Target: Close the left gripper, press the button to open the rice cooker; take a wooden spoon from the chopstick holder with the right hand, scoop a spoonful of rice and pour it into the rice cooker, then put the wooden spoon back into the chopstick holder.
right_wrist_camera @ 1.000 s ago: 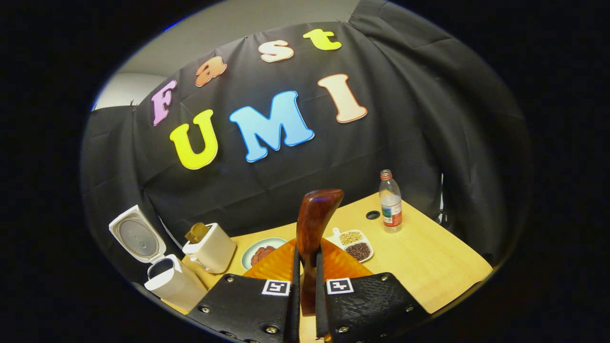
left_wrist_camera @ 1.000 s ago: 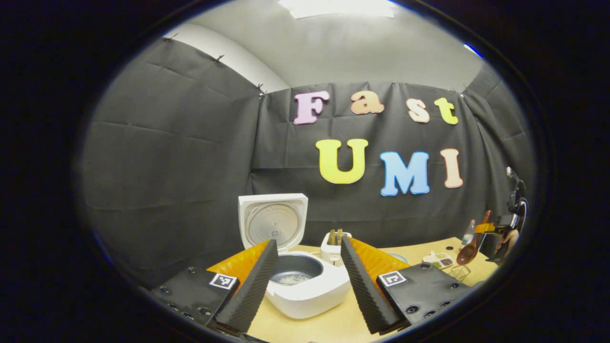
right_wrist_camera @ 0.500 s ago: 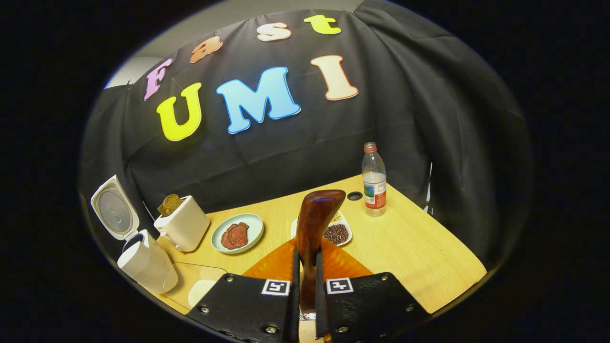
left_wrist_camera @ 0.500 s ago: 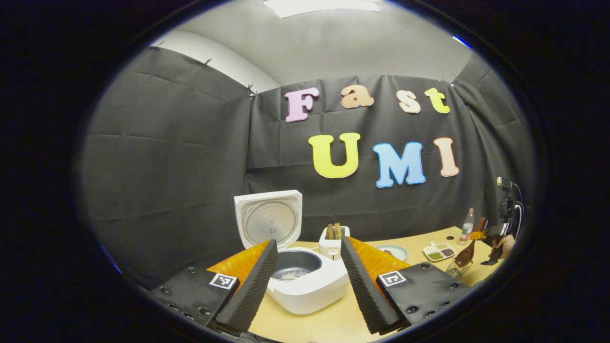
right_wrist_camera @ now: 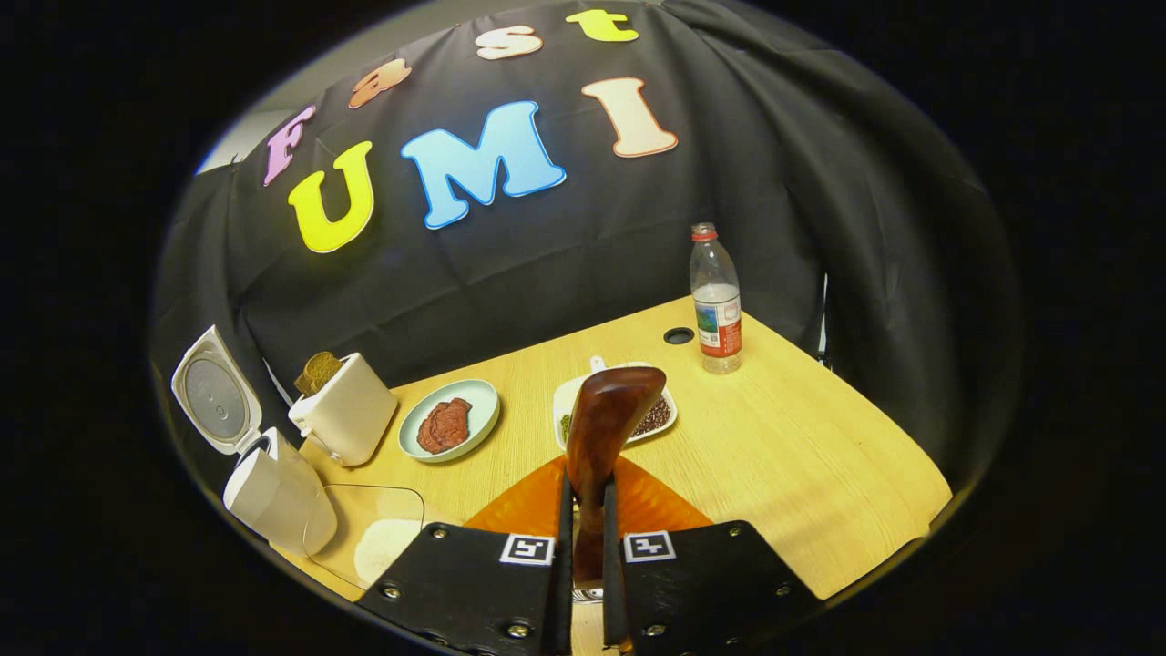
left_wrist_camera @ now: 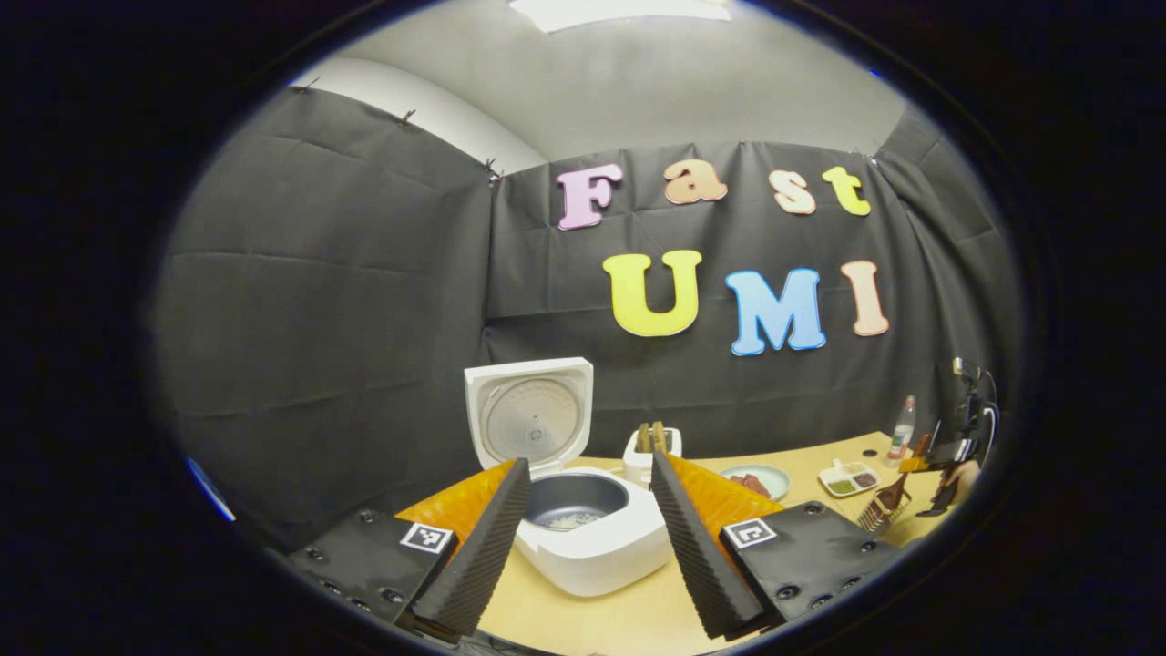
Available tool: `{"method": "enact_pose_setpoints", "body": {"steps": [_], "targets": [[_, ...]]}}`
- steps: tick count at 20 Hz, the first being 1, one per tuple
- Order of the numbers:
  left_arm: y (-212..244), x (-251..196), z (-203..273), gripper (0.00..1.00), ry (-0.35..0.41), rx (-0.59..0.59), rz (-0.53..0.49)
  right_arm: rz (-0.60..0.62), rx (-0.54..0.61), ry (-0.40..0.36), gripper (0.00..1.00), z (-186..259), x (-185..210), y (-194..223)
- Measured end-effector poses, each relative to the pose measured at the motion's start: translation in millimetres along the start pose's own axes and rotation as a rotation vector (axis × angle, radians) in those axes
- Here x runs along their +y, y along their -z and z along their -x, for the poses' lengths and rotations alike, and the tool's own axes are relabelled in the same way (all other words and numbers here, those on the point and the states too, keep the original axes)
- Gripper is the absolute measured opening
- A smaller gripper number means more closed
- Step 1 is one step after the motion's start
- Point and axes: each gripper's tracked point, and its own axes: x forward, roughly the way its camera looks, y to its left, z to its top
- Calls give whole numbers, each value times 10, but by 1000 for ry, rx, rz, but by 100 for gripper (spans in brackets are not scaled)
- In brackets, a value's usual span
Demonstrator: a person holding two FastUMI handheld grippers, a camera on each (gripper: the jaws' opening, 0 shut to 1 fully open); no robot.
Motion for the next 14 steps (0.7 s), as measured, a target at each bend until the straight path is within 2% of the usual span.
{"method": "enact_pose_setpoints", "body": {"steps": [2,6,8,9,10,12,13,14], "targets": [[3,-24,-22,93,6,-1,1,0,11,0,14,-2,-13,56],[-32,-58,-37,89,20,-7,-4,32,5,1,16,24,-25,88],[-16,-78,-49,89,27,-9,3,30,-15,-5,20,95,-11,28],[-25,-82,-46,89,30,-10,5,33,-20,1,26,122,-31,12],[-22,-77,-48,89,33,-13,5,47,-28,23,48,159,-80,-9],[-27,-95,-62,89,40,-17,7,80,-54,54,69,232,-161,-81],[-37,-102,-79,93,43,-20,10,102,-70,76,85,277,-215,-138],[-28,-113,-88,89,49,-21,13,127,-84,95,98,346,-267,-191]]}}
